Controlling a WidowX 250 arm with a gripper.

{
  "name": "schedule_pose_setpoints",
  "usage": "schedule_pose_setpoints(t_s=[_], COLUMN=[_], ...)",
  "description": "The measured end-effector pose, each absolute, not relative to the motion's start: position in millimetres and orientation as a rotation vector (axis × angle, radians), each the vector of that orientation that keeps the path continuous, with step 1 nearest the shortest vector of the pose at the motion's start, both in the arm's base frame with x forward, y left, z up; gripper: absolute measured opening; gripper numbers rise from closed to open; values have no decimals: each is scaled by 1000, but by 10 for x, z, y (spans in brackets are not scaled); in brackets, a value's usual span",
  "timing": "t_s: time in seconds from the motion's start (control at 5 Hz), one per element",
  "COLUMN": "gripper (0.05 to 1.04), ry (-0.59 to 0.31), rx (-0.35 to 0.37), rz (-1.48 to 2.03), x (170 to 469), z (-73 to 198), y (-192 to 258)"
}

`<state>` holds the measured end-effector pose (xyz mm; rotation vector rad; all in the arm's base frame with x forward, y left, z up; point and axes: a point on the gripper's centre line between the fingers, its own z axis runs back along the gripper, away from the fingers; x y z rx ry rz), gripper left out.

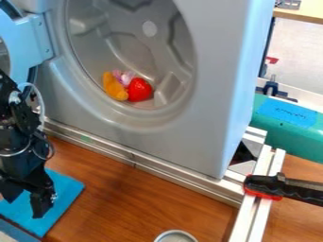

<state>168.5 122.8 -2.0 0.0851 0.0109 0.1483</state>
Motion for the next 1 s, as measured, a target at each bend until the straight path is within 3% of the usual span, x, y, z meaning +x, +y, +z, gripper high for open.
schedule_pose_setpoints(t_s=[0.2, 0.6, 1.0], gripper=[999, 999, 999], ry=[21, -40, 122], rx=[76, 20, 22], rz=[153, 69, -34], x=[1671, 1914, 1748], z=[-56, -155, -347], y=[1202, 527, 143])
